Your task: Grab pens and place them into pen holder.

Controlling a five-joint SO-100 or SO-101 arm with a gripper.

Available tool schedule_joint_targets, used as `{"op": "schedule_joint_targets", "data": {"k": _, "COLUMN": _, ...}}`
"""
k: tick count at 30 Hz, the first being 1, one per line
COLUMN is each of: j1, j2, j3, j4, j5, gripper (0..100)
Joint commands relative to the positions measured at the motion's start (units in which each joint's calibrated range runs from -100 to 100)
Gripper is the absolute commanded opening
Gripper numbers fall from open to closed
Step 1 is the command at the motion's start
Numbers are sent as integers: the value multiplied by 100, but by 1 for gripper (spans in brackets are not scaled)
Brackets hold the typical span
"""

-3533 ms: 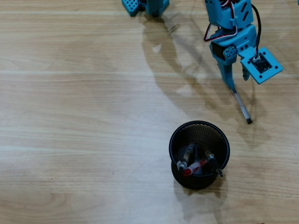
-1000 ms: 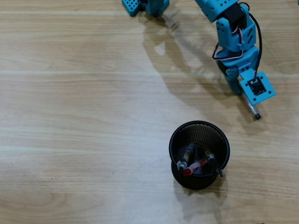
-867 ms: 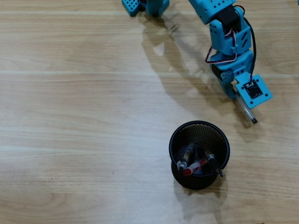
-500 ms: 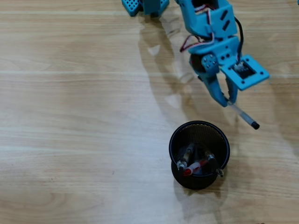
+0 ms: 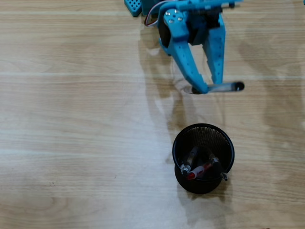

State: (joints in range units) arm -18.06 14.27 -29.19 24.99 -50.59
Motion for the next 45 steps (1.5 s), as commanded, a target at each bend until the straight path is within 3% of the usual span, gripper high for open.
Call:
{"op": "schedule_joint_targets", "data": {"k": 1, "j1": 82, "j2": -311, "j3": 87, "j4": -636, "j5": -156, "gripper": 2}}
{"op": "schedule_joint_targets", "data": {"k": 6, "j1": 82, "j2": -217, "j3": 1010, "j4": -1948, "j5": -182, "gripper": 2}}
{"op": "schedule_joint_targets", "data": {"k": 14, "j1": 91, "j2": 649, "j3": 2231, "j4": -5164, "j5": -418, "gripper": 2}}
{"op": "schedule_joint_targets", "data": {"k": 17, "j1": 91, "j2": 980, "j3": 2449, "j4": -5765, "j5": -418, "gripper": 2}}
{"op": "schedule_joint_targets", "data": {"k": 28, "j1": 91, "j2": 1422, "j3": 2485, "j4": -5929, "j5": -418, "gripper": 3}}
{"op": "schedule_joint_targets", "data": {"k": 36, "j1": 91, "j2": 1430, "j3": 2485, "j4": -5929, "j5": -413, "gripper": 15}}
{"op": "schedule_joint_targets", "data": {"k": 45, "j1": 91, "j2": 1337, "j3": 2512, "j4": -5857, "j5": -366, "gripper": 14}}
